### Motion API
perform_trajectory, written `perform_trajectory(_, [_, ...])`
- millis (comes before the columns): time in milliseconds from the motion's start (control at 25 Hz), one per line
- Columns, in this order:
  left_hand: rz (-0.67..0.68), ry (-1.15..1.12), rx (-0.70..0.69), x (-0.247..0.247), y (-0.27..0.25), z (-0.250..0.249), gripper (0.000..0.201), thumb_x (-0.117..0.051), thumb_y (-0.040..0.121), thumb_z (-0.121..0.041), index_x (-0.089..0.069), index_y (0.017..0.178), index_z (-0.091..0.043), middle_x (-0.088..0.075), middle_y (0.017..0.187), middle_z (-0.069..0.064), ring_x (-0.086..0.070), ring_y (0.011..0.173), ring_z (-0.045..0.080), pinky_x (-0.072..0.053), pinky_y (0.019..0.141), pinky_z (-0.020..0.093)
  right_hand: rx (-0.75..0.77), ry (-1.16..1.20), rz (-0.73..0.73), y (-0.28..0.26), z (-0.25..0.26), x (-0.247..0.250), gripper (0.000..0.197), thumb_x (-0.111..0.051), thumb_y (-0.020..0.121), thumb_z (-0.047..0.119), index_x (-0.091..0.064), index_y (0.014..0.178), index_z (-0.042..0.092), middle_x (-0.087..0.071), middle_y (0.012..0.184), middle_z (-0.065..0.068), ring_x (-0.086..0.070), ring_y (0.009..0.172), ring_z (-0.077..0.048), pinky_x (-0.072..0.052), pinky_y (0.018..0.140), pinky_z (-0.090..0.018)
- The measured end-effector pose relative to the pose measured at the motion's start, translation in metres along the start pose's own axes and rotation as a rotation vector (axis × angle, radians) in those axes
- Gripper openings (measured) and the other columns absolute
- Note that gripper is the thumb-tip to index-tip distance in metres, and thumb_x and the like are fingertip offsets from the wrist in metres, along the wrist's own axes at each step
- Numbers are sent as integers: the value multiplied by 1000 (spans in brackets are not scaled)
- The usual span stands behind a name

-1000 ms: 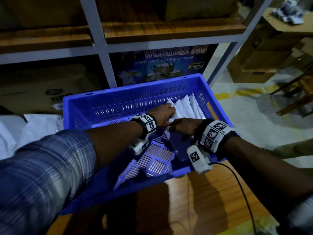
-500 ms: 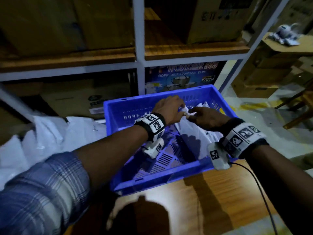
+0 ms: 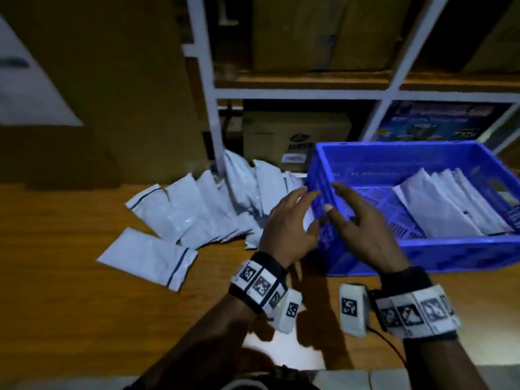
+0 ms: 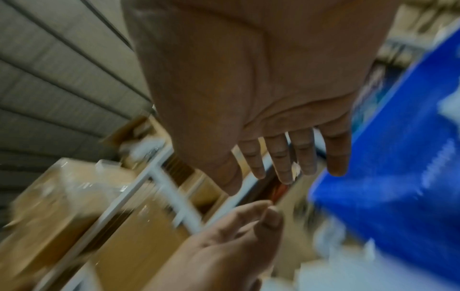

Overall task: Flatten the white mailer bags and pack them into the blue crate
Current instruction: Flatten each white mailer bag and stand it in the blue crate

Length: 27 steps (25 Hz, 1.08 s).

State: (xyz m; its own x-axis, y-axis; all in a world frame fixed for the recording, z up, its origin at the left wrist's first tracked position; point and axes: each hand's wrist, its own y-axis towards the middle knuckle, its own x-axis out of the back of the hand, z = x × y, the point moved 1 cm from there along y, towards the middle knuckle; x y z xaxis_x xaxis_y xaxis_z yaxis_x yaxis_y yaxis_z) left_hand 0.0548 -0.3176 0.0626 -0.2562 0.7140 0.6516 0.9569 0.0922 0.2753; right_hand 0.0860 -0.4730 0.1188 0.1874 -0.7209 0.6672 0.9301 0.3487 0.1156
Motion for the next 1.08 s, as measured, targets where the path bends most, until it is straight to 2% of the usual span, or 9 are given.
perform_trajectory(120, [43, 33, 119, 34, -45, 47, 54, -56, 91, -30, -49, 144, -24, -42, 153, 3, -39, 140, 22, -40, 111, 43, -13, 13, 166, -15, 29, -64, 52, -58, 97, 37, -43, 146, 30, -51, 144, 7, -55, 121, -14, -40, 89, -21])
perform_trajectory(200, [48, 58, 174, 52, -57, 73, 52, -57, 93, -30, -48, 144, -26, -41, 154, -1, -38, 141, 20, -39, 112, 42, -31, 13, 244, -13, 32, -98, 55, -59, 96, 39, -41, 147, 29, -49, 145, 5, -52, 127, -15, -42, 95, -24])
perform_trajectory(320, [21, 154, 177, 69, -53, 102, 49, -64, 95, -28, -50, 142, -27, -42, 153, -4, -41, 138, 19, -43, 109, 40, -72, -35, 290, 6, 26, -133, 63, -60, 95, 42, -36, 150, 21, -42, 151, 2, -40, 138, -17, -33, 108, -28])
perform_trajectory(440, [44, 187, 174, 74, -36, 116, 50, -64, 94, -22, -50, 142, -27, -41, 154, -3, -40, 139, 20, -40, 112, 39, -96, -82, 276, 37, 14, -158, 68, -59, 96, 36, -29, 152, 13, -33, 156, -7, -30, 143, -23, -24, 113, -31])
perform_trajectory(520, [77, 222, 166, 75, -19, 122, 53, -62, 95, -21, -48, 145, -28, -38, 156, -4, -38, 140, 18, -36, 114, 35, -156, -183, 245, 63, -1, -178, 74, -52, 96, 45, -19, 155, 14, -19, 162, -9, -17, 149, -24, -16, 120, -38])
perform_trajectory(720, [135, 270, 138, 69, 19, 133, 56, -64, 93, -26, -46, 147, -27, -38, 157, -2, -40, 138, 20, -35, 110, 31, -241, -320, 334, 104, -32, -209, 77, -40, 101, 42, 3, 156, 12, 3, 163, -17, -4, 151, -32, -10, 122, -46])
perform_trajectory(800, [166, 280, 153, 63, 26, 136, 59, -65, 93, -29, -44, 148, -29, -36, 158, -3, -38, 140, 20, -35, 110, 33, -245, -336, 350, 109, -39, -211, 72, -39, 102, 36, -1, 157, 10, -3, 163, -18, -11, 150, -33, -16, 120, -47])
perform_trajectory(960, [204, 261, 165, 56, 30, 135, 58, -61, 96, -31, -39, 150, -31, -33, 159, -4, -34, 142, 19, -34, 113, 35, -134, -301, 195, 107, -46, -204, 49, -38, 104, 25, -32, 149, 8, -46, 143, -21, -49, 127, -36, -43, 103, -47])
perform_trajectory(1080, [227, 306, 70, 56, 33, 130, 67, -60, 94, -18, -31, 155, -29, -27, 162, -1, -26, 147, 19, -31, 117, 36, -97, -220, 114, 91, -40, -187, 37, -35, 103, 24, -49, 135, 12, -59, 127, -15, -57, 114, -35, -47, 94, -47])
